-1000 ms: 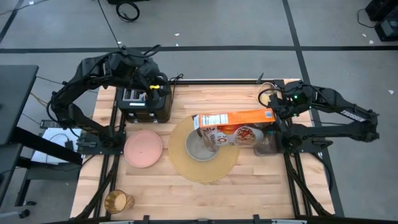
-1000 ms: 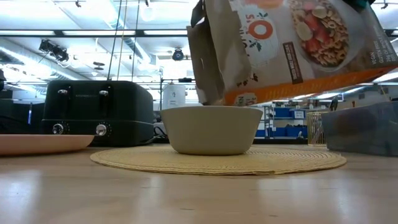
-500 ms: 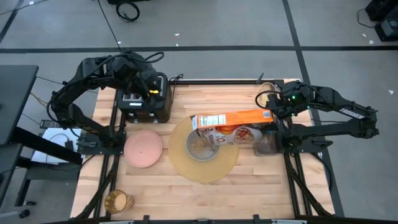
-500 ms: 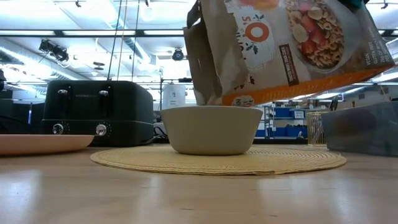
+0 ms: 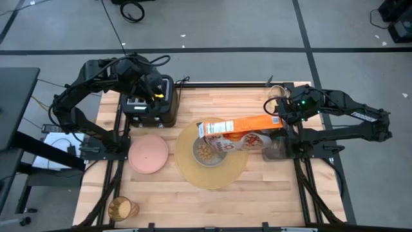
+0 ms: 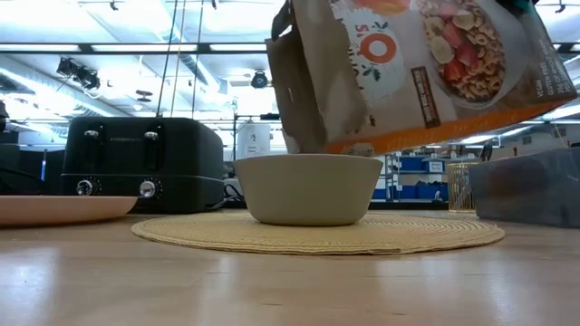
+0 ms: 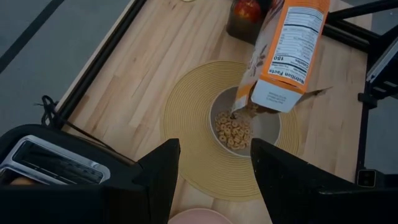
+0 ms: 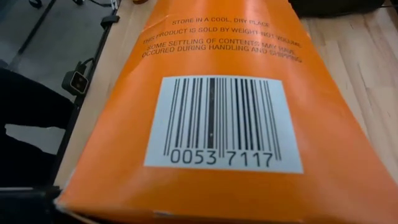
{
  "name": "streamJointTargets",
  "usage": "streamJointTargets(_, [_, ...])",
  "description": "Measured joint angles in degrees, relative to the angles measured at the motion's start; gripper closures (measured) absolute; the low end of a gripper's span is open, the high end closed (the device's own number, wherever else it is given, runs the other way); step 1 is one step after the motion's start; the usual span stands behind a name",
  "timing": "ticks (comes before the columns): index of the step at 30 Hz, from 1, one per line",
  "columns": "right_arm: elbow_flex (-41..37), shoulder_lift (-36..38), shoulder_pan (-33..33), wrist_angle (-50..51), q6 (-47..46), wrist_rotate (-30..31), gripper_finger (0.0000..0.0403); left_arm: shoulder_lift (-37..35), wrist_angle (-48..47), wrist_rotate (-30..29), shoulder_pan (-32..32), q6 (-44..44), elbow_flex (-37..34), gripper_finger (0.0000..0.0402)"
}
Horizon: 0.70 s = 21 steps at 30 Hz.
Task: Arrange a breakfast setting
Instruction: Pour the cereal from the cereal box into the gray bowl
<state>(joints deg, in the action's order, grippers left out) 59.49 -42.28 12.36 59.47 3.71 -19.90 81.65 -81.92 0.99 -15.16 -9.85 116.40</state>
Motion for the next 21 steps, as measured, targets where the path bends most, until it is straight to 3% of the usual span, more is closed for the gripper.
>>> streamJointTargets(10, [6.83, -3.14, -0.42, 5.79, 4.08, 2.29, 0.0105, 0.17, 0.08, -0.04, 0.00, 0.00, 0.00, 0.0196])
streamJointTargets(21, [7.29, -7.57, -0.44, 7.48, 8.89, 2.14, 0.0106, 0.17, 0.13, -0.07, 0.00, -0.04, 0.00, 0.0196])
